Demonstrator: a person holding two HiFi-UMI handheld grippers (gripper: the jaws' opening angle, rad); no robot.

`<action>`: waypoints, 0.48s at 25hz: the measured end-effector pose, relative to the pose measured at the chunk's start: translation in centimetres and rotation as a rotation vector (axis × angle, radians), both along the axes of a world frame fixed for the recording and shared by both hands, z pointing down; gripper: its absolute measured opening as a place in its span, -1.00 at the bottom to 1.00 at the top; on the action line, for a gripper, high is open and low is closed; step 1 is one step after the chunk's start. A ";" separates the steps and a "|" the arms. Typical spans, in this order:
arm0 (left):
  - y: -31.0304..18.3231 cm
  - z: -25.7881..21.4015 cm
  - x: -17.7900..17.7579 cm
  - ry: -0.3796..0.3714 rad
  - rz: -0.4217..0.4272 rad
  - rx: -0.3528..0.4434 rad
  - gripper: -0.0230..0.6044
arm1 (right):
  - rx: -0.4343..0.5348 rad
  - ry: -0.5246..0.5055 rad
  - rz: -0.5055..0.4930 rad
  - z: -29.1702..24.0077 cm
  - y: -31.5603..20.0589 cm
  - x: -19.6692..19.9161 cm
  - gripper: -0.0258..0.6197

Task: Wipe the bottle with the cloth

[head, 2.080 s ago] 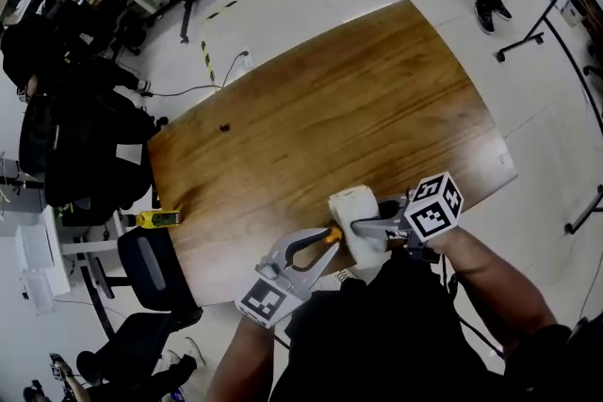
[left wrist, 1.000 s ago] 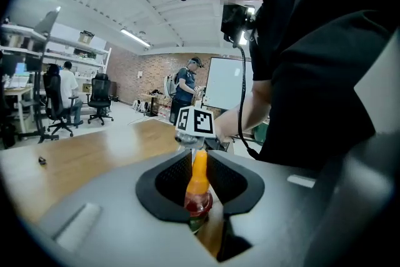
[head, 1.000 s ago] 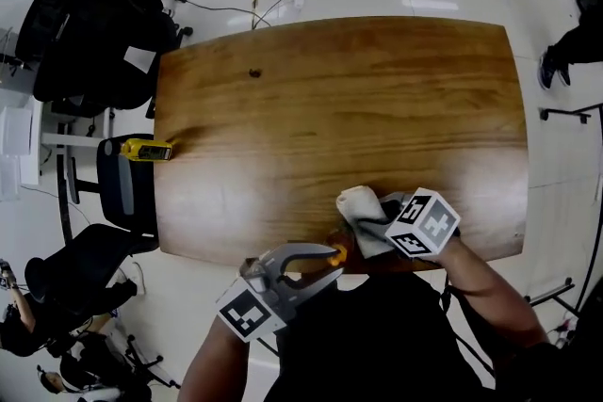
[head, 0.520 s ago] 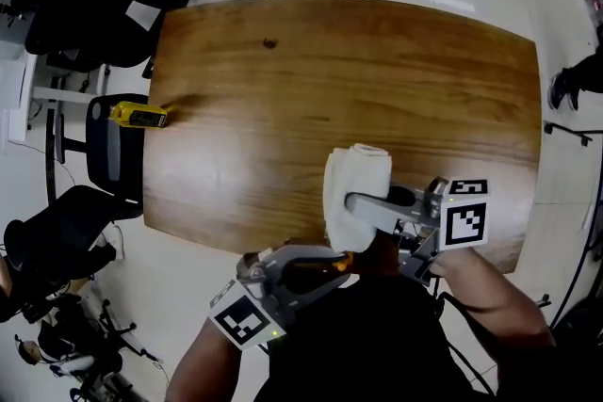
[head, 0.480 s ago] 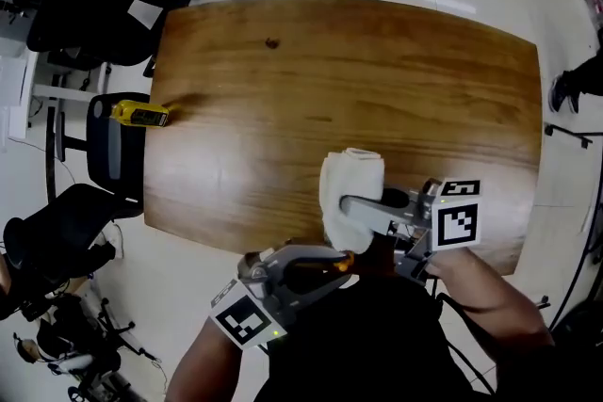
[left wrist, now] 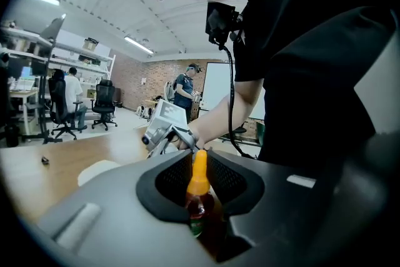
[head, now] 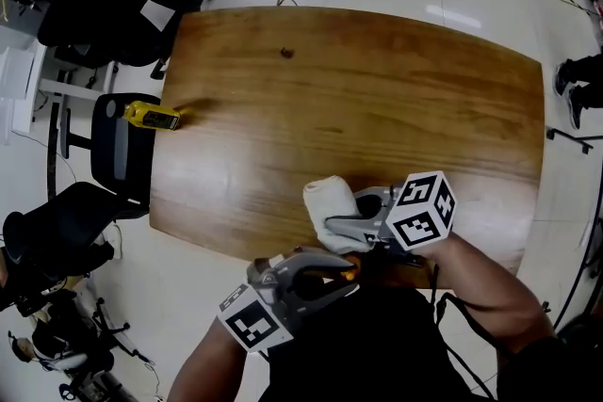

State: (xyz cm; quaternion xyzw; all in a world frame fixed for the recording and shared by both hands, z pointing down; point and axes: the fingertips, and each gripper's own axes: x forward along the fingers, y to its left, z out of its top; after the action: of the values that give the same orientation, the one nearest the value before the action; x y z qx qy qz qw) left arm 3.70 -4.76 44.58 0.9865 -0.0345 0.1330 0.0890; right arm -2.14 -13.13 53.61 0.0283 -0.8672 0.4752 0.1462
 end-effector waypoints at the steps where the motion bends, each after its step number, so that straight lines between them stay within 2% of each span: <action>1: 0.0 -0.1 0.0 0.001 0.004 0.002 -0.67 | 0.001 0.003 -0.026 0.3 0.1 -0.2 -0.68; 6: -0.1 0.0 0.1 0.010 0.011 0.011 -0.67 | 0.077 0.119 -0.157 3.9 0.3 -0.7 -0.68; 9: -0.1 0.0 0.1 0.011 0.012 0.015 -0.67 | 0.111 0.135 -0.203 4.4 0.5 -0.9 -0.68; 12: 0.0 0.0 0.2 0.015 0.015 0.017 -0.67 | 0.217 0.216 -0.250 4.9 0.6 -0.9 -0.68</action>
State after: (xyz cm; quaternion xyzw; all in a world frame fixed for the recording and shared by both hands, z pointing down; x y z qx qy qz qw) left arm 3.90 -4.72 44.55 0.9884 -0.0278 0.1261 0.0800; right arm -3.08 -12.50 58.56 -0.0132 -0.8894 0.3514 0.2923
